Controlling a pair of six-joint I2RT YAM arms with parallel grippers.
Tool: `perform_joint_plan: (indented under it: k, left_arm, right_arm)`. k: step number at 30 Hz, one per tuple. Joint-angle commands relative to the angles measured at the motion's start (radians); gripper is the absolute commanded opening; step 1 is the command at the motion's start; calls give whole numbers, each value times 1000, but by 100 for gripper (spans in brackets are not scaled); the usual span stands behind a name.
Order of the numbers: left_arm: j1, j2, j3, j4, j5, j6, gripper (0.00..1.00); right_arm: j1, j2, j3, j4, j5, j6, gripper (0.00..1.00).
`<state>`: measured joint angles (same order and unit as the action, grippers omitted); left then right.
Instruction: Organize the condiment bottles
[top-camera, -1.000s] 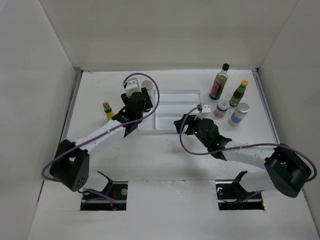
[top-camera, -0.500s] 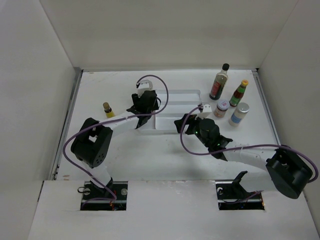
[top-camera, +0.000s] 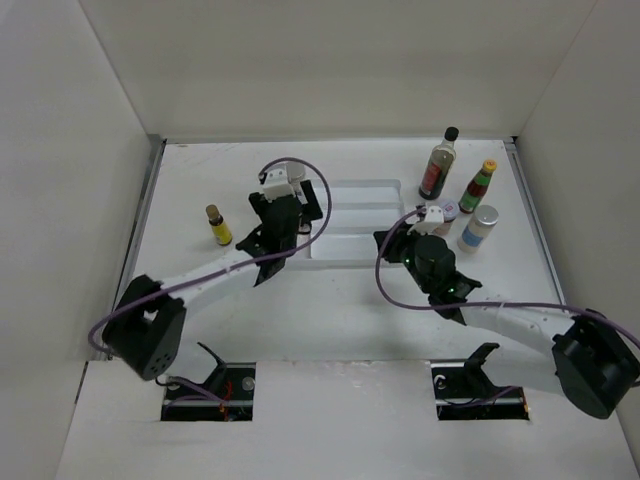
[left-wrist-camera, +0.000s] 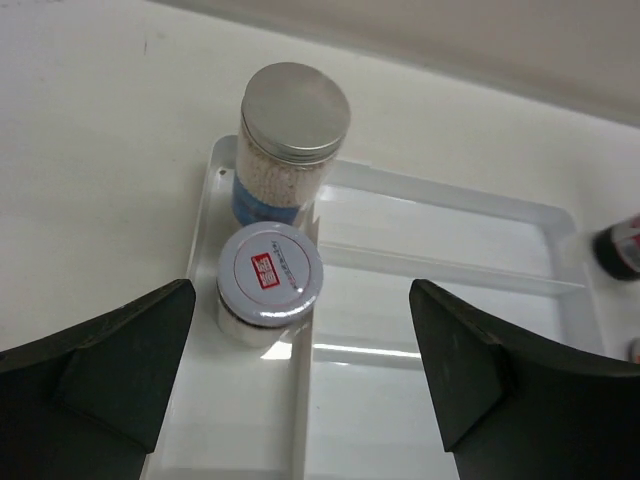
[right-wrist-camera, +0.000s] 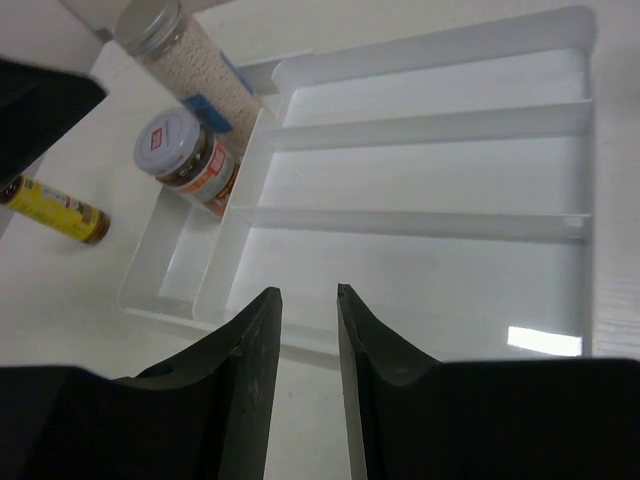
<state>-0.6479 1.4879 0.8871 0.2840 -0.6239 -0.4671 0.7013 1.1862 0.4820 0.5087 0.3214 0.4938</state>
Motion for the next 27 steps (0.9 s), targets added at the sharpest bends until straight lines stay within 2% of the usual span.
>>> perform_joint_plan:
  k: [1,6,9,11,18,22,27]
  left_arm:
    - [-75,-171,-137,136,-77,-18,89]
    - [-153,-369,-367,211,-89,-91,83]
    - [-177,-497,-494,228,-86,-157,82]
    - [-177,-573,-557,233,-86,-180,83]
    - [-97,-758,-694,234,-53,-186,84]
    - [-81,-795,-697,225,24,-199,84]
    - [-83,-798,-697,222,32,-203,84]
  right_arm:
    - [-44,-101,12,-65,102,-8,39]
    - [-189,-238,52,-289,226,-6,68]
    - [-298,-237,99,-409,266,-11,84]
    - [-345,-200,142,-459,269,-15,90]
    - [-395,4,329,-489,252,-75,95]
    - [-418,137,466,-558,242,-95,95]
    - [-426,225,524,-613,261,-83,94]
